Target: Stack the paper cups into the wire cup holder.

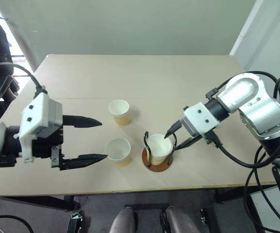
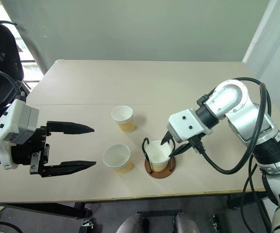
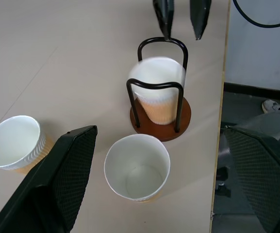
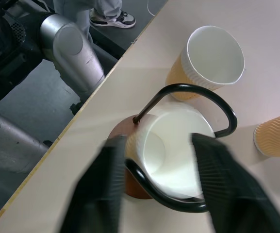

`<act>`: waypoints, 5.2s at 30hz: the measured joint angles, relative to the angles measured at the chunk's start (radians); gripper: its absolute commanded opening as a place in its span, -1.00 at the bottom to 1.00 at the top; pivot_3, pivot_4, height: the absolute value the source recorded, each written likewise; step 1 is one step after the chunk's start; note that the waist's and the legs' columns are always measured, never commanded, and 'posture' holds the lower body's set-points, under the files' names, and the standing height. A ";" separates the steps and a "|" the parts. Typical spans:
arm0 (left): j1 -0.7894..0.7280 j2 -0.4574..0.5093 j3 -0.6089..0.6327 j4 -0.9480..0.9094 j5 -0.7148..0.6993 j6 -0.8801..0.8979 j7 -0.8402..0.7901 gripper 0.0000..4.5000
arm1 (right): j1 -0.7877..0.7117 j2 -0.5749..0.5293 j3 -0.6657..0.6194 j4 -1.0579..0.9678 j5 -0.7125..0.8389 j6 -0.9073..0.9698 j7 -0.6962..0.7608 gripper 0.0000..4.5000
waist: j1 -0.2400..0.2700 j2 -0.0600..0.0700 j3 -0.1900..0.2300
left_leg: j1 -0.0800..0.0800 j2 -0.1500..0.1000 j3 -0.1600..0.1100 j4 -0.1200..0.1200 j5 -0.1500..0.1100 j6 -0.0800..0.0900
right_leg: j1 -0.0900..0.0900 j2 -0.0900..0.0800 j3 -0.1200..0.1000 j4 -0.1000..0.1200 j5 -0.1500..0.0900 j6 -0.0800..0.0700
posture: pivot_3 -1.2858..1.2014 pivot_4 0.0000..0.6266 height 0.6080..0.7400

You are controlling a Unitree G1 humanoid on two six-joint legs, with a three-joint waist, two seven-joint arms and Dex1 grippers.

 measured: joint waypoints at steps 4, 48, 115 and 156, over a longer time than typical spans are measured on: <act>0.003 0.025 -0.037 0.007 0.037 -0.029 -0.025 1.00 | 0.000 -0.004 -0.003 0.011 -0.013 0.004 -0.001 0.95 | 0.000 0.000 0.000 | 0.000 0.000 0.000 0.000 0.000 0.000 | 0.000 0.000 0.000 0.000 0.000 0.000 | 0.03 -0.52 1.00; -0.400 -0.110 -0.860 0.390 0.602 -0.428 -0.378 -0.42 | 0.388 -0.443 -0.952 -0.221 0.730 0.643 -0.348 1.00 | 0.012 0.001 0.000 | -0.004 0.000 0.000 0.001 -0.002 -0.001 | -0.002 0.001 0.001 -0.001 0.001 0.010 | 0.03 -0.52 1.00; -1.125 -0.399 -1.310 0.747 0.358 -0.804 -0.446 -0.99 | 0.542 -0.514 -1.068 -0.270 0.680 0.606 -0.419 1.00 | 0.028 0.005 0.000 | -0.008 -0.005 0.000 0.015 -0.008 0.016 | 0.009 -0.003 0.003 -0.013 0.006 0.037 | 0.03 -0.52 1.00; -1.023 -0.553 -0.977 1.533 0.877 -0.988 -0.328 0.97 | 0.556 -0.513 -1.018 -0.255 0.652 0.538 -0.428 1.00 | 0.041 0.008 -0.001 | -0.011 -0.008 0.001 0.019 -0.010 0.020 | 0.008 -0.006 0.003 -0.016 0.009 0.041 | 0.03 -0.52 1.00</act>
